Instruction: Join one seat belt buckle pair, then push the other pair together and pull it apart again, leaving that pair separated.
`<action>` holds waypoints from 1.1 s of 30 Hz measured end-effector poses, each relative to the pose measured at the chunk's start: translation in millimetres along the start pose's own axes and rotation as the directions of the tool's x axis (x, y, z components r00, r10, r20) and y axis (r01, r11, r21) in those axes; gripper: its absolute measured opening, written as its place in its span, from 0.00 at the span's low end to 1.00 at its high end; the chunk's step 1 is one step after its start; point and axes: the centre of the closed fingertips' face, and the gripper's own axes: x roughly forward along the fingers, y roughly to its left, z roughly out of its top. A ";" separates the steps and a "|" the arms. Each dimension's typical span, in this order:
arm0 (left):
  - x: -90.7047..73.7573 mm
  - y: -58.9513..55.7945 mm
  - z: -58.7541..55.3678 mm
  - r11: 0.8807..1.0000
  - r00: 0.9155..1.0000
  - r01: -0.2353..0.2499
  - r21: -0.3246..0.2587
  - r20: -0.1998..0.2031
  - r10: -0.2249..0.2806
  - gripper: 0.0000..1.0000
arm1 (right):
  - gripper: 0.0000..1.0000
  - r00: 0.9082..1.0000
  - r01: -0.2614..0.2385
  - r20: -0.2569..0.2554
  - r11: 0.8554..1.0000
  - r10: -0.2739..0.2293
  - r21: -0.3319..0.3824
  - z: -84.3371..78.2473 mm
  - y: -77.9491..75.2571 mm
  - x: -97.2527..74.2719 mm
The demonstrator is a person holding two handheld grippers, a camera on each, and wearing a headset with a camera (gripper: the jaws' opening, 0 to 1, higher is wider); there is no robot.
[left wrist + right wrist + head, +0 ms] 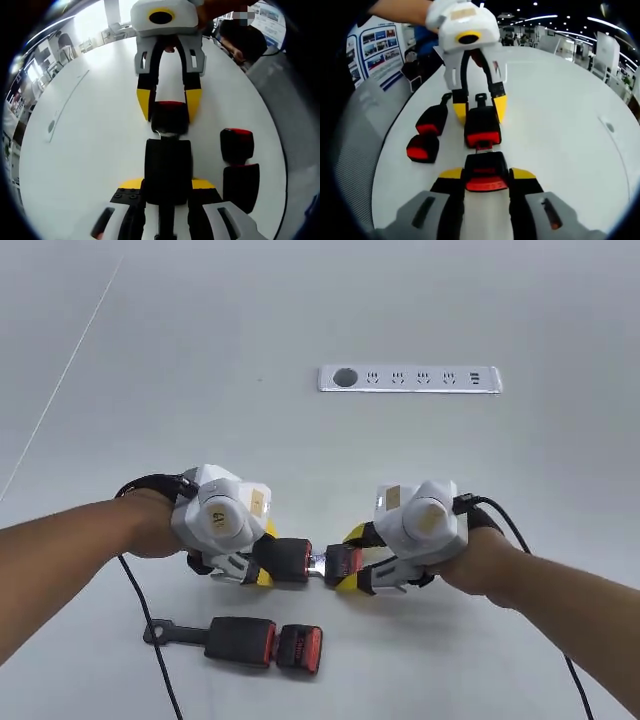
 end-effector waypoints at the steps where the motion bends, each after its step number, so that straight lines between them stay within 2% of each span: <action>1: -0.1 -0.1 0.2 1.000 1.000 0.002 0.004 -0.004 -0.002 0.33 | 0.32 1.000 0.000 -0.004 1.000 0.000 -0.002 1.6 0.9 3.2; 3: -0.1 -0.8 0.1 1.000 1.000 0.007 0.013 -0.013 -0.007 0.32 | 0.32 1.000 0.002 -0.021 1.000 -0.002 0.001 4.9 0.6 7.1; 8: -0.2 -1.0 -1.2 1.000 1.000 0.006 0.007 -0.004 -0.006 0.32 | 0.32 0.999 -0.002 -0.040 1.000 0.002 -0.004 5.2 -0.3 7.7; 13: 0.0 -1.4 -1.6 1.000 1.000 0.015 0.023 -0.024 -0.015 0.32 | 0.32 0.998 0.006 -0.065 1.000 -0.007 -0.013 5.5 -0.1 8.9; 26: 0.6 -1.2 -2.3 0.998 0.999 0.026 0.054 -0.039 -0.023 0.33 | 0.33 0.995 -0.001 -0.096 0.999 -0.003 -0.044 5.3 -1.2 9.8; 33: 0.3 -0.7 -2.5 0.998 0.999 0.024 0.052 -0.032 -0.023 0.33 | 0.33 0.993 0.002 -0.119 0.998 -0.010 -0.061 4.8 -1.4 10.1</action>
